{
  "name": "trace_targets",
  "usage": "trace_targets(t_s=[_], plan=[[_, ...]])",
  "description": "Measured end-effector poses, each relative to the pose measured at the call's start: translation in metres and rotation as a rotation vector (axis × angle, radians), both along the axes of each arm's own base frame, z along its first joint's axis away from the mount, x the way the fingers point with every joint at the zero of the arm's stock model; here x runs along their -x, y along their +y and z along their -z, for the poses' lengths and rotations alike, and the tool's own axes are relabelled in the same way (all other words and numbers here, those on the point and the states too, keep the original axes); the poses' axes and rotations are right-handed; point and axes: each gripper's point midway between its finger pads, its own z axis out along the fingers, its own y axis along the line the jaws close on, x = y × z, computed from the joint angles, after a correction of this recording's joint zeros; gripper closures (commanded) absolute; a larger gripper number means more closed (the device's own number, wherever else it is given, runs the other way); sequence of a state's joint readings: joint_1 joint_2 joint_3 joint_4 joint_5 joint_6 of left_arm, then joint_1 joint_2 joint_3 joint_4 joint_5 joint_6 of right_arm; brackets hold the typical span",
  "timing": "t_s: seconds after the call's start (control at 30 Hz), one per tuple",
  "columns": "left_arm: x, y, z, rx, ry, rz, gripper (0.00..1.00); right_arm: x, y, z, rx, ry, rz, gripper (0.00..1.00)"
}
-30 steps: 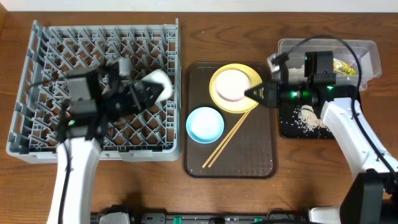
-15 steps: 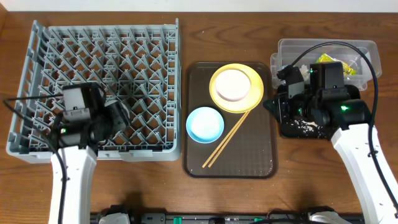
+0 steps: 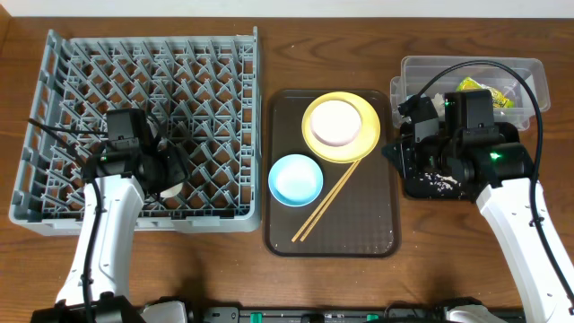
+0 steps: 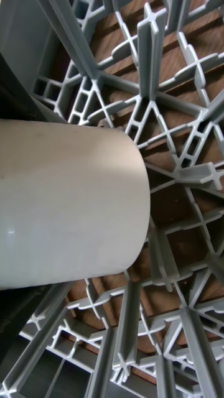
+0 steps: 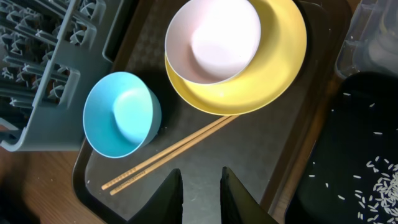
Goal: Sort waste into correct bins and load items into the dishwasher rack
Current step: 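Lower the white bowl into the dish rack with the left gripper and release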
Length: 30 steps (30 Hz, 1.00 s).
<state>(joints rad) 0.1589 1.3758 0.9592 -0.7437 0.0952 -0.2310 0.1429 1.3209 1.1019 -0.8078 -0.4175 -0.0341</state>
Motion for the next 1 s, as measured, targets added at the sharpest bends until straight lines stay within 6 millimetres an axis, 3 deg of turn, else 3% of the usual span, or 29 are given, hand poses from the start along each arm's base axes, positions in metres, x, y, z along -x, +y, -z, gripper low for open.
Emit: trace_targets(t_s=[0.1,0.17,0.33,0.7,1.0], plan=[[-0.001,0.000,0.001,0.003,0.003,0.000,0.65,0.000,0.000,0.000,0.000,0.000,0.000,0.81],[-0.001,0.000,0.001,0.003,0.003,0.000,0.78,0.000,0.000,0.000,0.000,0.001,0.000,0.81],[-0.001,-0.001,0.000,0.012,0.000,0.001,0.89,0.001,0.000,0.001,0.001,0.006,0.000,0.81],[0.005,-0.006,-0.002,0.043,0.018,0.007,0.91,0.003,-0.001,0.002,0.003,0.016,0.000,0.81],[0.016,-0.030,-0.014,0.165,0.065,0.046,0.93,0.006,-0.001,0.004,0.006,0.033,0.000,0.81]])
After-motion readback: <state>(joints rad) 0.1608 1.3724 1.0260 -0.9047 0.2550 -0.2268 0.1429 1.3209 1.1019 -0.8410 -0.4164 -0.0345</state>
